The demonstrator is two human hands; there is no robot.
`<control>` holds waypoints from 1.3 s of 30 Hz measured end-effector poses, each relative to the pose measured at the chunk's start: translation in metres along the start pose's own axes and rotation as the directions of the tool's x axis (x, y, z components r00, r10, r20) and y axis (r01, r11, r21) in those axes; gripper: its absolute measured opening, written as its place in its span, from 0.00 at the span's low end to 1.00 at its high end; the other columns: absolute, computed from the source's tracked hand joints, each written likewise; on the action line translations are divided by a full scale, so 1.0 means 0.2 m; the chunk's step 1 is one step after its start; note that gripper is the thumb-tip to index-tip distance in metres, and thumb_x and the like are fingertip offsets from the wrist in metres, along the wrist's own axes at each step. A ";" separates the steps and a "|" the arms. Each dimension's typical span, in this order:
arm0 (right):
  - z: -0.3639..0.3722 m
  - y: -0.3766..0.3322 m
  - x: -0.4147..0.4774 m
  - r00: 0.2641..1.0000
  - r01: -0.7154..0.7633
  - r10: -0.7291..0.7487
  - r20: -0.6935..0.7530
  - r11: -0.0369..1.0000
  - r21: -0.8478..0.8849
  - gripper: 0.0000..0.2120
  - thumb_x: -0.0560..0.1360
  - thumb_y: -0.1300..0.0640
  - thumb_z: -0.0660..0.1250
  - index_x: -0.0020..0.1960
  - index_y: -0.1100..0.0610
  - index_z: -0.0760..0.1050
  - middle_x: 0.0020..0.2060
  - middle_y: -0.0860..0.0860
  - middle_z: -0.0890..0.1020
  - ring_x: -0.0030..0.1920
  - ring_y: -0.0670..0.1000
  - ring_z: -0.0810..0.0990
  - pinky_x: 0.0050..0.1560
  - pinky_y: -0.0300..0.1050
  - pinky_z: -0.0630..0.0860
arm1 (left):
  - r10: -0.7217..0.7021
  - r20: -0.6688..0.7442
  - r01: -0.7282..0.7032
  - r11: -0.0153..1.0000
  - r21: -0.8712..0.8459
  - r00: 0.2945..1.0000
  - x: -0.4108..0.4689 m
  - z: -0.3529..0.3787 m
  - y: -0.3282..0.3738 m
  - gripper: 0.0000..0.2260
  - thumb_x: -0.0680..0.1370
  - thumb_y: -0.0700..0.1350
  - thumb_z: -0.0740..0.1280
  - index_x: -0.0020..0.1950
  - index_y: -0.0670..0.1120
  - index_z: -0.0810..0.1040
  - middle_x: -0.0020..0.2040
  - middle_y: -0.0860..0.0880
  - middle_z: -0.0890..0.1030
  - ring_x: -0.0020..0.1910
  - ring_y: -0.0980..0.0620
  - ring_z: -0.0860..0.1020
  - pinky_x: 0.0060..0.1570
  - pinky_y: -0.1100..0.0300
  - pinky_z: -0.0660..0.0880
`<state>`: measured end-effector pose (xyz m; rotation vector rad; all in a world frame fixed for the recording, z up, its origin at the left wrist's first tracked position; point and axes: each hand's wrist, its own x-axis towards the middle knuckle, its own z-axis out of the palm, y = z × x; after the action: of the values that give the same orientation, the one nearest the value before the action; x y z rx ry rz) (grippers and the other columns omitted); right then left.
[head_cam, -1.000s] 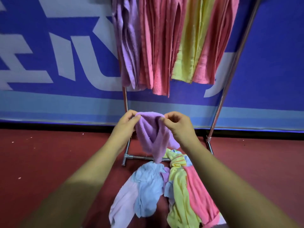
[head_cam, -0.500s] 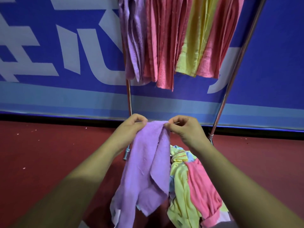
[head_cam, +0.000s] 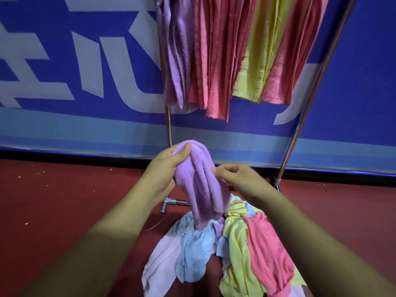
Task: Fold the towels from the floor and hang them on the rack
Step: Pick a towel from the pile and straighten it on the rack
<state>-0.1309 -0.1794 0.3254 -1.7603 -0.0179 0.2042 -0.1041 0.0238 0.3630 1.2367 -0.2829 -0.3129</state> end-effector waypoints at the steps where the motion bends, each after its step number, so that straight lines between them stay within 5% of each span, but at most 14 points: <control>1: -0.01 0.02 0.01 0.999 -0.029 0.031 0.040 0.999 -0.046 0.14 0.68 0.46 0.75 0.41 0.57 0.82 0.34 0.45 0.79 0.37 0.44 0.73 0.44 0.45 0.69 | -0.001 -0.038 0.000 0.999 -0.042 0.999 0.01 0.00 0.00 0.16 0.80 0.44 0.65 0.63 0.33 0.76 0.54 0.36 0.80 0.55 0.44 0.78 0.61 0.51 0.73; 5: -0.03 0.08 0.03 0.998 -0.046 0.057 0.036 0.965 -0.259 0.08 0.69 0.60 0.78 0.35 0.60 0.80 0.29 0.48 0.76 0.31 0.45 0.70 0.36 0.41 0.68 | 0.039 -0.099 -0.039 0.999 0.000 0.994 0.03 -0.05 0.02 0.14 0.81 0.42 0.62 0.61 0.35 0.77 0.55 0.38 0.82 0.55 0.46 0.80 0.60 0.54 0.75; 7: -0.02 0.05 0.03 0.999 -0.026 0.023 -0.026 0.991 -0.133 0.10 0.71 0.60 0.76 0.35 0.60 0.78 0.29 0.51 0.74 0.31 0.47 0.68 0.34 0.40 0.67 | 0.096 -0.138 -0.052 0.956 0.289 0.986 0.03 -0.09 0.03 0.10 0.81 0.43 0.64 0.57 0.41 0.82 0.53 0.44 0.84 0.52 0.51 0.81 0.59 0.55 0.75; 10: 0.00 -0.02 0.02 0.996 0.046 -0.032 -0.084 0.984 0.173 0.10 0.74 0.61 0.73 0.37 0.62 0.75 0.32 0.54 0.74 0.34 0.49 0.71 0.39 0.42 0.71 | 0.145 -0.067 -0.056 0.708 0.704 0.987 0.04 -0.16 0.02 0.08 0.75 0.45 0.68 0.54 0.50 0.81 0.52 0.47 0.84 0.49 0.58 0.78 0.54 0.62 0.74; 14: 0.06 -0.13 -0.01 0.997 0.066 -0.071 -0.007 0.893 0.446 0.05 0.78 0.62 0.68 0.45 0.64 0.77 0.38 0.58 0.79 0.38 0.53 0.77 0.43 0.45 0.76 | -0.158 0.202 0.010 0.811 0.585 0.967 -0.01 -0.11 -0.04 0.22 0.79 0.40 0.68 0.72 0.49 0.69 0.69 0.52 0.75 0.67 0.62 0.73 0.66 0.68 0.69; 17: 0.09 -0.16 -0.03 1.000 0.017 -0.026 0.011 0.882 0.471 0.06 0.78 0.62 0.68 0.44 0.64 0.77 0.40 0.61 0.80 0.38 0.55 0.79 0.41 0.45 0.79 | -0.163 0.249 -0.016 0.807 0.591 0.955 -0.01 -0.06 -0.08 0.18 0.79 0.41 0.69 0.69 0.46 0.74 0.62 0.55 0.80 0.61 0.62 0.78 0.60 0.65 0.74; 19: 0.09 -0.16 -0.03 1.000 0.004 0.006 -0.021 0.888 0.459 0.07 0.78 0.62 0.68 0.42 0.62 0.78 0.38 0.60 0.80 0.36 0.55 0.78 0.38 0.43 0.78 | -0.040 0.195 -0.104 0.731 0.675 0.980 0.01 -0.05 -0.09 0.10 0.77 0.47 0.72 0.55 0.44 0.81 0.47 0.55 0.82 0.45 0.60 0.78 0.48 0.62 0.74; 21: 0.08 -0.17 -0.04 1.000 0.007 0.002 -0.018 0.873 0.488 0.05 0.78 0.61 0.67 0.45 0.62 0.77 0.38 0.58 0.80 0.37 0.53 0.78 0.41 0.44 0.77 | 0.045 0.119 -0.114 0.733 0.671 0.992 0.04 -0.06 -0.09 0.14 0.73 0.55 0.71 0.46 0.43 0.80 0.38 0.53 0.77 0.39 0.57 0.72 0.42 0.58 0.69; 24: 0.05 -0.16 -0.06 0.993 -0.036 -0.007 0.120 0.935 0.352 0.02 0.77 0.61 0.69 0.48 0.60 0.77 0.33 0.49 0.81 0.36 0.49 0.79 0.45 0.45 0.78 | 0.130 -0.041 -0.088 0.837 0.540 0.991 0.05 -0.06 -0.08 0.18 0.70 0.59 0.69 0.46 0.45 0.79 0.40 0.48 0.78 0.42 0.53 0.73 0.45 0.54 0.69; 28: 0.04 -0.07 -0.07 0.968 -0.101 0.092 0.234 0.995 0.024 0.05 0.72 0.62 0.75 0.45 0.62 0.81 0.41 0.57 0.83 0.44 0.53 0.80 0.48 0.45 0.77 | 0.109 -0.253 -0.022 0.946 0.323 0.961 0.05 -0.08 -0.06 0.15 0.73 0.54 0.69 0.47 0.42 0.80 0.42 0.47 0.80 0.43 0.51 0.76 0.47 0.52 0.70; 32: 0.00 -0.08 -0.03 0.994 -0.066 0.029 0.107 0.930 0.363 0.05 0.72 0.61 0.73 0.38 0.55 0.80 0.38 0.55 0.81 0.42 0.54 0.79 0.53 0.52 0.75 | 0.081 -0.278 0.018 0.942 0.336 0.957 0.07 -0.13 -0.07 0.06 0.74 0.46 0.71 0.47 0.46 0.79 0.42 0.49 0.81 0.44 0.52 0.77 0.47 0.55 0.72; 34: -0.01 -0.12 -0.03 0.997 0.006 -0.043 0.064 0.871 0.491 0.07 0.73 0.62 0.69 0.37 0.55 0.77 0.35 0.54 0.78 0.37 0.52 0.77 0.47 0.47 0.74 | 0.089 -0.173 -0.029 0.946 0.323 0.981 0.07 -0.13 -0.06 0.11 0.70 0.43 0.70 0.51 0.47 0.76 0.49 0.49 0.82 0.50 0.53 0.78 0.52 0.60 0.73; 37: 0.01 -0.14 -0.03 0.997 0.049 -0.074 0.038 0.892 0.449 0.07 0.75 0.61 0.69 0.38 0.56 0.76 0.33 0.54 0.74 0.34 0.50 0.73 0.39 0.44 0.70 | 0.011 0.130 -0.054 0.943 0.330 0.991 0.05 -0.09 -0.07 0.20 0.75 0.45 0.70 0.65 0.47 0.71 0.64 0.48 0.79 0.63 0.56 0.76 0.63 0.65 0.71; 39: 0.02 -0.14 -0.03 0.997 0.045 -0.069 0.046 0.913 0.405 0.07 0.76 0.62 0.69 0.39 0.57 0.77 0.33 0.54 0.76 0.34 0.51 0.73 0.39 0.44 0.69 | -0.086 0.222 -0.004 0.927 0.376 0.971 0.04 -0.05 -0.10 0.22 0.76 0.51 0.70 0.67 0.46 0.71 0.62 0.47 0.80 0.61 0.54 0.77 0.65 0.60 0.70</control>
<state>-0.1349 -0.1698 0.3533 -1.3374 -0.0659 0.2015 -0.0950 0.0236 0.3411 1.5866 -0.5407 -0.4579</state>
